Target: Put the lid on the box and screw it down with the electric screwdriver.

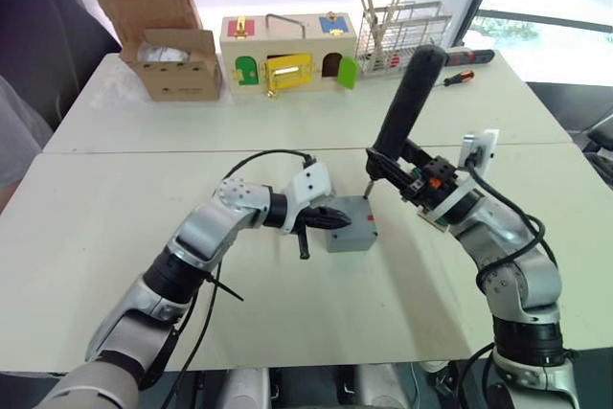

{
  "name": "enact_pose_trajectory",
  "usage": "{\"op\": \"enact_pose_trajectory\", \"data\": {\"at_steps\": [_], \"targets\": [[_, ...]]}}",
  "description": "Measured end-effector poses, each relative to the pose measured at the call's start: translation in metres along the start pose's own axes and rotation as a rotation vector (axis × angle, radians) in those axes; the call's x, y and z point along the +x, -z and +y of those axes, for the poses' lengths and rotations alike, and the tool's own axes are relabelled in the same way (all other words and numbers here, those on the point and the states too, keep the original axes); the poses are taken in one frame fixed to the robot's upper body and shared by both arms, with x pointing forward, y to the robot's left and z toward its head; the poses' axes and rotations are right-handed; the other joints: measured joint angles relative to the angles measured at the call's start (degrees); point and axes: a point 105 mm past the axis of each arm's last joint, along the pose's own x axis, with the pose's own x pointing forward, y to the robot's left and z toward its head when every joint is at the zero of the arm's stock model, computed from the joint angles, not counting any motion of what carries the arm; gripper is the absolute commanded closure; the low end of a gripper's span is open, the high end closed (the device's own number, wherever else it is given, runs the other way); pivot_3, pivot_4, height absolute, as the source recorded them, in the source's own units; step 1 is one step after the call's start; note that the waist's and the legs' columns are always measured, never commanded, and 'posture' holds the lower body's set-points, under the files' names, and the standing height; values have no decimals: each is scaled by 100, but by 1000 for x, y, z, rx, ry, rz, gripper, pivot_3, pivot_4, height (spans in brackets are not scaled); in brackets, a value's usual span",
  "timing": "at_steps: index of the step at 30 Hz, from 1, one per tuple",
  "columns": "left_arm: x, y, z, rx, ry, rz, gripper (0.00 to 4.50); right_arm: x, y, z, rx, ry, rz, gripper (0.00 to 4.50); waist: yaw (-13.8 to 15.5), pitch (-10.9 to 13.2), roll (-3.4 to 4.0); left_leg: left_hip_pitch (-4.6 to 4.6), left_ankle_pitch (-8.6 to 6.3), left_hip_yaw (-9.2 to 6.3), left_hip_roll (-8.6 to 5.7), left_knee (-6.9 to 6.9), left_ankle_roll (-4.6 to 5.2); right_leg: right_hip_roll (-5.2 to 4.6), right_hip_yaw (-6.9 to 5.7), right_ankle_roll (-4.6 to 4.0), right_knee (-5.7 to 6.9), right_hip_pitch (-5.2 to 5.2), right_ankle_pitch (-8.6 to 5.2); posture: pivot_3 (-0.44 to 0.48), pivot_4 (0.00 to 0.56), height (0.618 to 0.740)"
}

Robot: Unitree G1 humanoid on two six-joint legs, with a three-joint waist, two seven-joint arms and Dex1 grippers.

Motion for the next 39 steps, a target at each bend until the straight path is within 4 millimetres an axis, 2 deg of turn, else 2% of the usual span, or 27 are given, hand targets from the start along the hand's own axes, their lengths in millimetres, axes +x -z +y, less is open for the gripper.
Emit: {"op": "enact_pose_trajectory", "data": {"at_steps": [10,39], "targets": [[0,3,0,-7,-7,11,4500,5,6,-1,10,-2,3,2676,0,-55,-12,8,-7,-4,1,-2,11,-1,0,-5,-1,6,-5,0,150,728],[-1,8,-2,-21,-12,24,4500,1,13,0,4,4,-10,2676,2,-124,-35,23,-22,-7,5,-7,35,-2,0,-32,-2,20,-24,0,150,728]]}}
